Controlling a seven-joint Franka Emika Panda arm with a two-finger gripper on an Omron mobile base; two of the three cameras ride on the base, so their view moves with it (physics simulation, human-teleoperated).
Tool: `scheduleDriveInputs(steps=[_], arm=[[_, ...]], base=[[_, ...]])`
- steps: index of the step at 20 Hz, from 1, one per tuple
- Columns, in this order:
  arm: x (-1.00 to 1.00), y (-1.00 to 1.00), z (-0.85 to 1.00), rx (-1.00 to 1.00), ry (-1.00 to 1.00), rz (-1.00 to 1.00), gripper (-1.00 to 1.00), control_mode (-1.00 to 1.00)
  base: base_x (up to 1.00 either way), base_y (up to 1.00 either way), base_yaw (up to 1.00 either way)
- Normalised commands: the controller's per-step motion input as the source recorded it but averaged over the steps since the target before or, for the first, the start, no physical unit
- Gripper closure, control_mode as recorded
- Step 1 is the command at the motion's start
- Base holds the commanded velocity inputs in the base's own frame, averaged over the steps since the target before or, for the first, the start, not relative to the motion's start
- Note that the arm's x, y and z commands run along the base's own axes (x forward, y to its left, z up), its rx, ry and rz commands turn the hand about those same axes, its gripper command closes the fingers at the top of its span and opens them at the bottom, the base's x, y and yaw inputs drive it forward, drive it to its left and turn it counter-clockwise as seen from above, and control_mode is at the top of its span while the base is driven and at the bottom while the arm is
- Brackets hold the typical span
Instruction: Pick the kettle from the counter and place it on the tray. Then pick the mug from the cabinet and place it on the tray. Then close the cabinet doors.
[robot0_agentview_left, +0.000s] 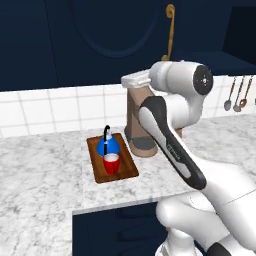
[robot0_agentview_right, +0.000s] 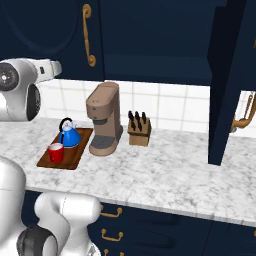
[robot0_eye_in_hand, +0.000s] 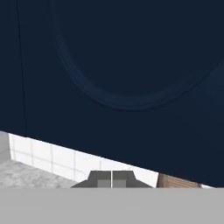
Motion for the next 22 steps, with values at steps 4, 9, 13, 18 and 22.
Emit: scheduleDriveInputs(steps=[4, 9, 13, 18, 22], arm=[[-0.73, -0.44, -0.09, 0.0, 0.03, 0.0, 1.0, -1.0], [-0.16, -0.22, -0.18, -0.03, 0.03, 0.0, 1.0, -1.0], [0.0, -0.56, -0.48, 0.0, 0.0, 0.0, 1.0, -1.0], [-0.07, -0.69, -0.7, 0.02, -0.05, 0.0, 1.0, -1.0], [-0.18, -0.7, -0.57, 0.06, -0.13, 0.0, 1.0, -1.0]], base=[[0.0, 0.0, 0.0], [0.0, 0.0, 0.0], [0.0, 0.0, 0.0], [0.0, 0.0, 0.0], [0.0, 0.0, 0.0]])
